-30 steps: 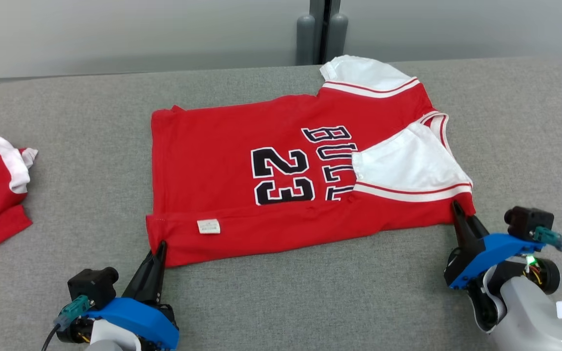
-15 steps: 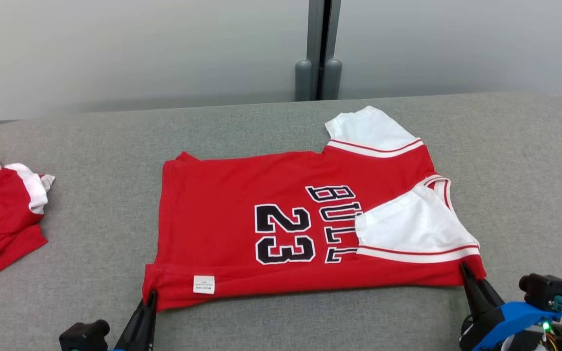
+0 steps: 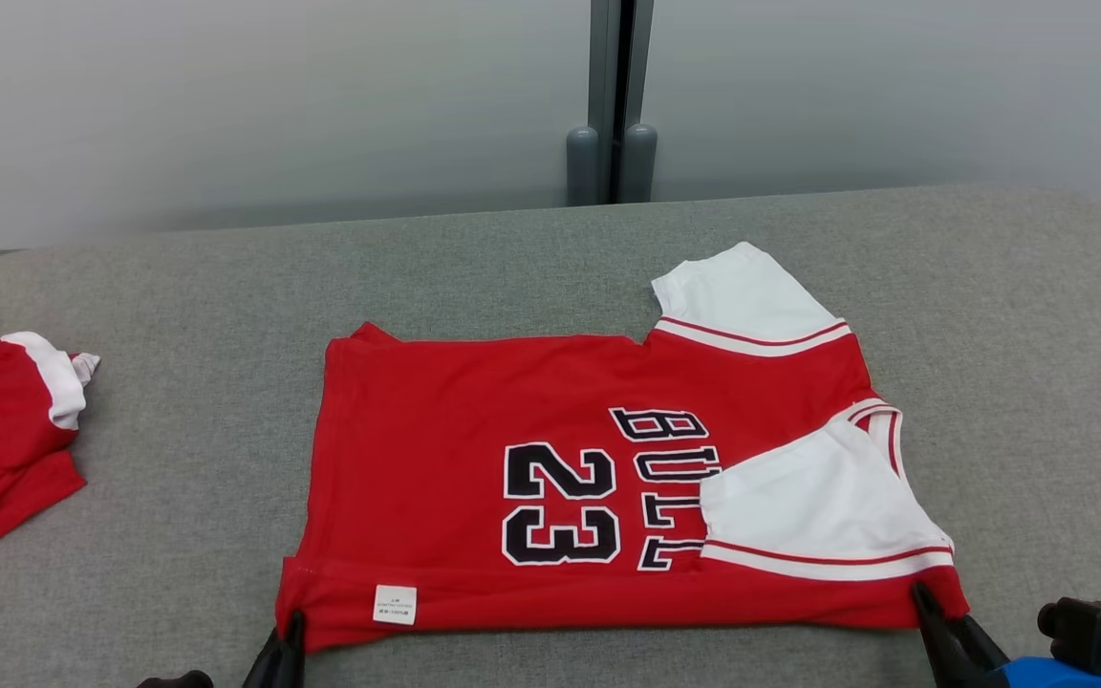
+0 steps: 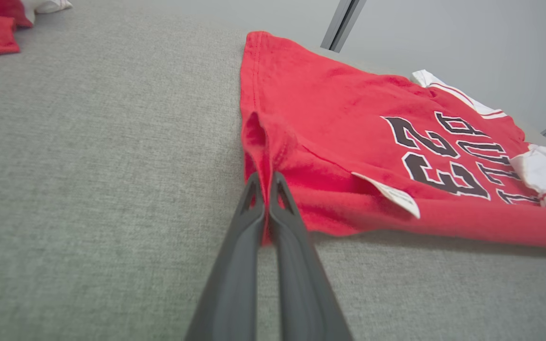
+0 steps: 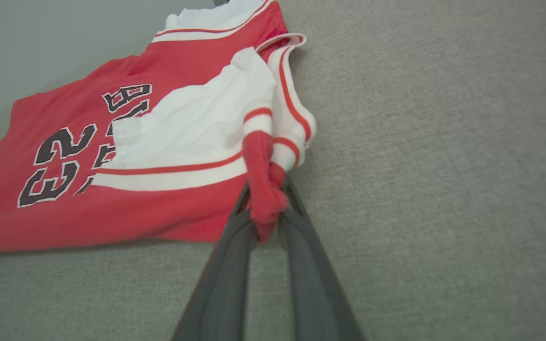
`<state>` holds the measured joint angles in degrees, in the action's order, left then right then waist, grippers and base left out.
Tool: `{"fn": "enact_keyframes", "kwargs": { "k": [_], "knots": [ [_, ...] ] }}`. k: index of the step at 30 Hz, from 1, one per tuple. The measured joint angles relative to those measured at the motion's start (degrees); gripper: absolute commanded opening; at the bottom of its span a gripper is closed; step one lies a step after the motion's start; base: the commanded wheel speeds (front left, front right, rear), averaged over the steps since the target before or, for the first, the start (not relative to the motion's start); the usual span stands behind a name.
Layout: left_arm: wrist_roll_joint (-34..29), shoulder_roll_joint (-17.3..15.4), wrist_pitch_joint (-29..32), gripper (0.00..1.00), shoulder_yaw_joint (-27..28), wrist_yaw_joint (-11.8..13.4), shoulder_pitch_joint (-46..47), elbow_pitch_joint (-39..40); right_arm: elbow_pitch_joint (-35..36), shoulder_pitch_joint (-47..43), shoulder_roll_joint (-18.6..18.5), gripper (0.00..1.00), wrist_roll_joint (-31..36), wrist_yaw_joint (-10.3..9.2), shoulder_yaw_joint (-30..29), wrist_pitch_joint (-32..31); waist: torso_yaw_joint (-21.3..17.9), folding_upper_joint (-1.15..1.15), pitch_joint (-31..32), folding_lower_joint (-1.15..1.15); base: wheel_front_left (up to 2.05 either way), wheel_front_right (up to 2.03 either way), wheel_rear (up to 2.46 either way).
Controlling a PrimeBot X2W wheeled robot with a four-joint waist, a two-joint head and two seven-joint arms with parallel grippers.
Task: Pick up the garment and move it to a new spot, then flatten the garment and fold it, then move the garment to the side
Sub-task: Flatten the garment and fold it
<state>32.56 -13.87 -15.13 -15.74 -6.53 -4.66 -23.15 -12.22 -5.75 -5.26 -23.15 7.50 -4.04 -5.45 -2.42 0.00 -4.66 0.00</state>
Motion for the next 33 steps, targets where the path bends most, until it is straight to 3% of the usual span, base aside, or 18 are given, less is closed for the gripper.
{"fn": "enact_keyframes", "kwargs": {
  "k": [1, 8, 17, 33],
  "knots": [
    [0.0, 0.2, 0.0, 1.0, 0.1, 0.1, 0.0, -0.1, 0.6, -0.1, 0.2, 1.0, 0.2, 0.0, -0.2, -0.3, 0.1, 0.0, 0.0, 0.0, 0.0, 0.0, 0.0],
    [-2.8, 1.0, 0.0, 1.0, 2.8, 0.8, 0.9, 2.0, 3.7, 1.3, 0.8, 1.0, 4.2, -0.01, -1.2, 0.6, 0.7, 0.0, 0.4, 0.0, 0.0, 0.0, 0.0],
    [-8.1, 1.2, 0.0, 1.0, 9.1, 1.5, 3.1, 8.3, 6.7, 8.0, 1.3, 1.0, 7.6, -0.01, 0.5, 6.9, 0.9, 0.0, 1.4, 0.01, 0.0, 0.0, 0.0],
    [-15.4, 2.7, 0.0, 1.0, 13.3, 1.4, 7.5, 9.1, 0.6, 13.7, 2.3, 1.0, 10.4, -0.01, 6.6, 16.4, 1.5, 0.0, 1.8, 0.01, 0.0, 0.0, 0.0]
  ]
}}
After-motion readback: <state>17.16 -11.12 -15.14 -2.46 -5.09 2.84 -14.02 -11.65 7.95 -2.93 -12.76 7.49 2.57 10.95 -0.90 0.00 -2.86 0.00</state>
